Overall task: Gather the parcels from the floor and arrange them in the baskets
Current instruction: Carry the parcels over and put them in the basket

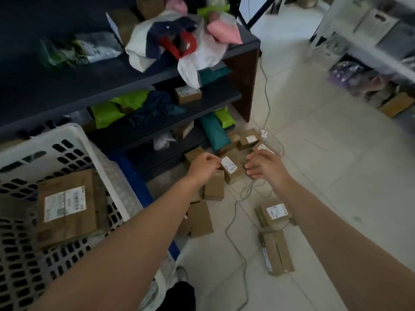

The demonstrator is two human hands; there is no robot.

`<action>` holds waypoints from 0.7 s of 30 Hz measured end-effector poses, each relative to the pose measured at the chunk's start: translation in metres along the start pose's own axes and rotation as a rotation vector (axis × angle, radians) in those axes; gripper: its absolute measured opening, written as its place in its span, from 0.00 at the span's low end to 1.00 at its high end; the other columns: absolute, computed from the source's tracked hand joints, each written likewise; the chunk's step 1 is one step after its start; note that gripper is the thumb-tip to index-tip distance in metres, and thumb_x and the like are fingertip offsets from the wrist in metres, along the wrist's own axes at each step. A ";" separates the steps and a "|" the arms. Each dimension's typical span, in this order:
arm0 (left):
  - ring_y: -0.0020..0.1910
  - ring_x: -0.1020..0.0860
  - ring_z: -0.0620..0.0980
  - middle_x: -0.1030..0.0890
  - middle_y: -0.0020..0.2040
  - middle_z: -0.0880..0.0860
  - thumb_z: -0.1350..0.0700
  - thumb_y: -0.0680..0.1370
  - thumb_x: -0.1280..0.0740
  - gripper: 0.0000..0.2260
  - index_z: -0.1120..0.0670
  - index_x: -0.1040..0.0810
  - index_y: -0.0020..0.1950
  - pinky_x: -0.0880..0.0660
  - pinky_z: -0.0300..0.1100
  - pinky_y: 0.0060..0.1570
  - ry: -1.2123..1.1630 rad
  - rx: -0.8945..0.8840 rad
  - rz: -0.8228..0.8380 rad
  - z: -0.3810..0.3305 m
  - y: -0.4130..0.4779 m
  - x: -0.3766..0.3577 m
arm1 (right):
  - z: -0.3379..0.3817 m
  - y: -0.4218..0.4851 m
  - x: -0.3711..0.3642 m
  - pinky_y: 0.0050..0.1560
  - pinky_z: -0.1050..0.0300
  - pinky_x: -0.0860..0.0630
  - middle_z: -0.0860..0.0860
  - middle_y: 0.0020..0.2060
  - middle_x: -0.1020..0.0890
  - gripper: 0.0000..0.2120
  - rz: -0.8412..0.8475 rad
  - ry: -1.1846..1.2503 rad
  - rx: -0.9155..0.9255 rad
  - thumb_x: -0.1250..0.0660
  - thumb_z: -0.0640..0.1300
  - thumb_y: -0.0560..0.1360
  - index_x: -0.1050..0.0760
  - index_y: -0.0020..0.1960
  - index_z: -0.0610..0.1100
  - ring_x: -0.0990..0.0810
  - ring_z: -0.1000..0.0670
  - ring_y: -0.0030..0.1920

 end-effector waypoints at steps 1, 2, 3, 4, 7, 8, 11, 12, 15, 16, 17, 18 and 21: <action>0.54 0.20 0.52 0.19 0.52 0.54 0.57 0.81 0.39 0.08 0.56 0.20 0.54 0.25 0.44 0.51 -0.016 0.044 -0.012 0.010 0.018 -0.007 | -0.009 0.019 -0.001 0.36 0.62 0.25 0.47 0.37 0.20 0.04 0.005 0.000 -0.013 0.37 0.38 0.79 0.23 0.49 0.42 0.21 0.50 0.34; 0.54 0.20 0.53 0.18 0.53 0.54 0.57 0.80 0.38 0.08 0.56 0.20 0.53 0.24 0.46 0.54 -0.024 0.090 -0.032 0.022 0.037 -0.013 | -0.019 0.039 -0.003 0.38 0.61 0.25 0.47 0.38 0.20 0.05 0.014 -0.006 -0.026 0.37 0.38 0.79 0.23 0.47 0.43 0.21 0.49 0.36; 0.55 0.21 0.53 0.18 0.55 0.54 0.56 0.79 0.37 0.08 0.55 0.20 0.52 0.24 0.48 0.58 -0.008 0.127 -0.055 0.035 0.054 -0.018 | -0.032 0.058 -0.006 0.42 0.58 0.25 0.47 0.39 0.20 0.05 0.028 -0.019 -0.045 0.37 0.38 0.79 0.23 0.46 0.45 0.21 0.48 0.38; 0.56 0.21 0.54 0.18 0.56 0.55 0.54 0.78 0.38 0.09 0.55 0.20 0.53 0.24 0.49 0.60 0.024 0.169 -0.083 0.051 0.071 -0.023 | -0.046 0.077 -0.011 0.44 0.55 0.25 0.47 0.39 0.20 0.06 0.045 -0.034 -0.066 0.36 0.39 0.79 0.24 0.45 0.46 0.21 0.47 0.40; 0.57 0.22 0.56 0.19 0.59 0.55 0.50 0.78 0.41 0.15 0.53 0.21 0.59 0.26 0.50 0.61 0.128 0.237 -0.195 0.098 0.115 -0.034 | -0.092 0.135 -0.036 0.41 0.58 0.25 0.44 0.42 0.20 0.05 0.105 -0.035 -0.125 0.37 0.39 0.80 0.26 0.47 0.44 0.22 0.48 0.37; 0.57 0.22 0.55 0.19 0.58 0.54 0.51 0.80 0.42 0.14 0.53 0.20 0.59 0.26 0.46 0.59 0.134 0.250 -0.222 0.115 0.127 -0.041 | -0.110 0.155 -0.047 0.36 0.62 0.25 0.43 0.43 0.21 0.03 0.137 -0.035 -0.143 0.38 0.38 0.81 0.26 0.49 0.42 0.23 0.49 0.36; 0.51 0.24 0.54 0.20 0.55 0.54 0.55 0.81 0.44 0.14 0.57 0.20 0.58 0.31 0.41 0.45 0.118 0.331 -0.306 0.171 0.156 -0.058 | -0.165 0.212 -0.087 0.28 0.68 0.27 0.42 0.41 0.24 0.05 0.275 -0.065 -0.157 0.41 0.32 0.80 0.27 0.50 0.38 0.25 0.50 0.35; 0.49 0.25 0.52 0.21 0.53 0.52 0.56 0.82 0.44 0.14 0.58 0.21 0.56 0.33 0.40 0.42 0.095 0.356 -0.339 0.190 0.166 -0.063 | -0.182 0.232 -0.101 0.31 0.65 0.26 0.42 0.39 0.24 0.06 0.330 -0.095 -0.142 0.41 0.31 0.79 0.27 0.47 0.38 0.25 0.49 0.36; 0.44 0.28 0.47 0.26 0.45 0.49 0.60 0.82 0.44 0.12 0.57 0.21 0.54 0.34 0.39 0.45 0.012 0.360 -0.433 0.247 0.193 -0.067 | -0.242 0.281 -0.145 0.40 0.55 0.25 0.47 0.35 0.21 0.08 0.464 -0.200 -0.100 0.39 0.32 0.79 0.25 0.44 0.40 0.23 0.51 0.36; 0.46 0.27 0.48 0.25 0.46 0.49 0.60 0.83 0.44 0.12 0.58 0.21 0.55 0.32 0.39 0.47 0.002 0.374 -0.486 0.270 0.200 -0.062 | -0.263 0.296 -0.158 0.37 0.57 0.26 0.50 0.32 0.21 0.09 0.477 -0.200 -0.112 0.39 0.31 0.78 0.25 0.43 0.40 0.23 0.53 0.33; 0.48 0.25 0.49 0.23 0.50 0.50 0.59 0.83 0.44 0.12 0.57 0.22 0.56 0.31 0.39 0.46 -0.005 0.401 -0.541 0.295 0.206 -0.056 | -0.284 0.310 -0.171 0.33 0.60 0.29 0.52 0.29 0.21 0.09 0.476 -0.165 -0.130 0.39 0.32 0.77 0.25 0.42 0.41 0.25 0.53 0.30; 0.49 0.25 0.49 0.22 0.53 0.51 0.57 0.83 0.45 0.12 0.54 0.22 0.58 0.29 0.38 0.44 -0.015 0.437 -0.589 0.324 0.211 -0.050 | -0.306 0.322 -0.183 0.32 0.61 0.31 0.52 0.28 0.22 0.07 0.469 -0.160 -0.142 0.38 0.34 0.75 0.25 0.41 0.43 0.26 0.53 0.30; 0.56 0.24 0.53 0.24 0.63 0.55 0.52 0.82 0.46 0.16 0.53 0.23 0.63 0.24 0.42 0.52 -0.003 0.560 -0.677 0.407 0.222 -0.033 | -0.366 0.339 -0.222 0.36 0.59 0.33 0.48 0.35 0.23 0.04 0.500 -0.153 -0.162 0.38 0.42 0.70 0.24 0.41 0.48 0.26 0.50 0.35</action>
Point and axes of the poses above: each hand's wrist, its own y-axis towards the middle knuckle, its own x-axis out of the back of the hand, z = x × y, the point moved 9 cm from there along y, towards the middle knuckle
